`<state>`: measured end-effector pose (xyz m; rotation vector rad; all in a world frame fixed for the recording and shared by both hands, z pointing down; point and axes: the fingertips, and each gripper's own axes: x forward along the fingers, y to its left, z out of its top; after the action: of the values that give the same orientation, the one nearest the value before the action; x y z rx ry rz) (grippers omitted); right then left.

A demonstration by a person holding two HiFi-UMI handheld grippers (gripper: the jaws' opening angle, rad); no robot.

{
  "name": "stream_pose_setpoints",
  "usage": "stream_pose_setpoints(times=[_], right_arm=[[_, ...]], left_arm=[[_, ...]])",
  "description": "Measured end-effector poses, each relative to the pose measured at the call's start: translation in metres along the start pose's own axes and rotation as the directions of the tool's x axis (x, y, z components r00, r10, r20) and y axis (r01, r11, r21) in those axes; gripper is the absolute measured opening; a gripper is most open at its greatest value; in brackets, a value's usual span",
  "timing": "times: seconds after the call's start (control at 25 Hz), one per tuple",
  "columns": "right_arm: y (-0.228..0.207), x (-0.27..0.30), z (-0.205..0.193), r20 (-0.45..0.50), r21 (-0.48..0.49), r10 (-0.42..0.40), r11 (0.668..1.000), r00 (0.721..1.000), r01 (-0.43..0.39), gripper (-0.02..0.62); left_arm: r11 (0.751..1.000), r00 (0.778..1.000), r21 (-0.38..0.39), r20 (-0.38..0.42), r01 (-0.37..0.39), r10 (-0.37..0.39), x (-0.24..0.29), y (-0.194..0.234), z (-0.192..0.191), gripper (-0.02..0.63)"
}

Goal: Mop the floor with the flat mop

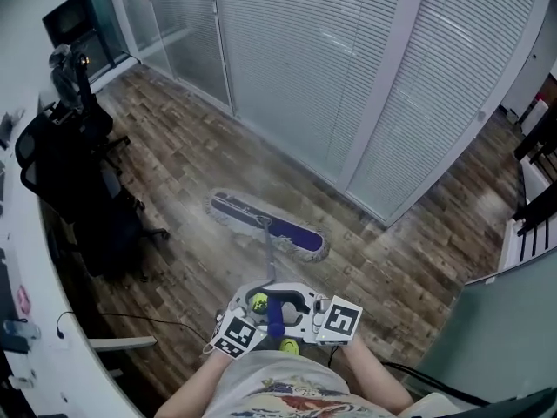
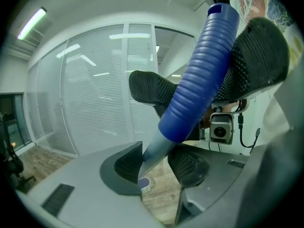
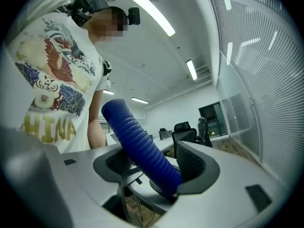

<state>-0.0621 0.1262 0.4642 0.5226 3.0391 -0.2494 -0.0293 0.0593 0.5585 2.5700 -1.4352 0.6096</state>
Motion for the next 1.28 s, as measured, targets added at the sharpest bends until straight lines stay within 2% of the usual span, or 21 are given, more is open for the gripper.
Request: stream_pose_setpoints(times=[0.24, 0.56, 0.92, 1.28], right_arm=[[0.066, -0.013, 0.012, 0.058, -0.034, 0.063, 0.998, 0.996, -0.061, 0.261], [0.070, -0.015, 0.000, 0.063, -0.048, 0.076, 0.996, 0.995, -0.073, 0.261], [0.046, -0.015, 0.001, 0.071, -0.066, 0.090, 0.994, 0.993, -0.085, 0.261], [-0.023, 0.012, -0.004, 0.059, -0.084, 0.102, 0.992, 0.993, -0.097, 0.261]], left_arm=[[0.999, 0.999, -0.025, -0.017, -0.036, 0.036, -0.031, -0.057, -0.002, 0.145], [0.999, 0.999, -0.016, -0.019, -0.049, 0.048, -0.029, -0.062, -0.013, 0.146], [0.999, 0.999, -0.004, -0.008, -0.048, 0.047, -0.012, -0.044, -0.012, 0.144], [0.998, 0.998, -0.021, 0.016, -0.061, 0.061, 0.015, 0.028, -0.019, 0.145]])
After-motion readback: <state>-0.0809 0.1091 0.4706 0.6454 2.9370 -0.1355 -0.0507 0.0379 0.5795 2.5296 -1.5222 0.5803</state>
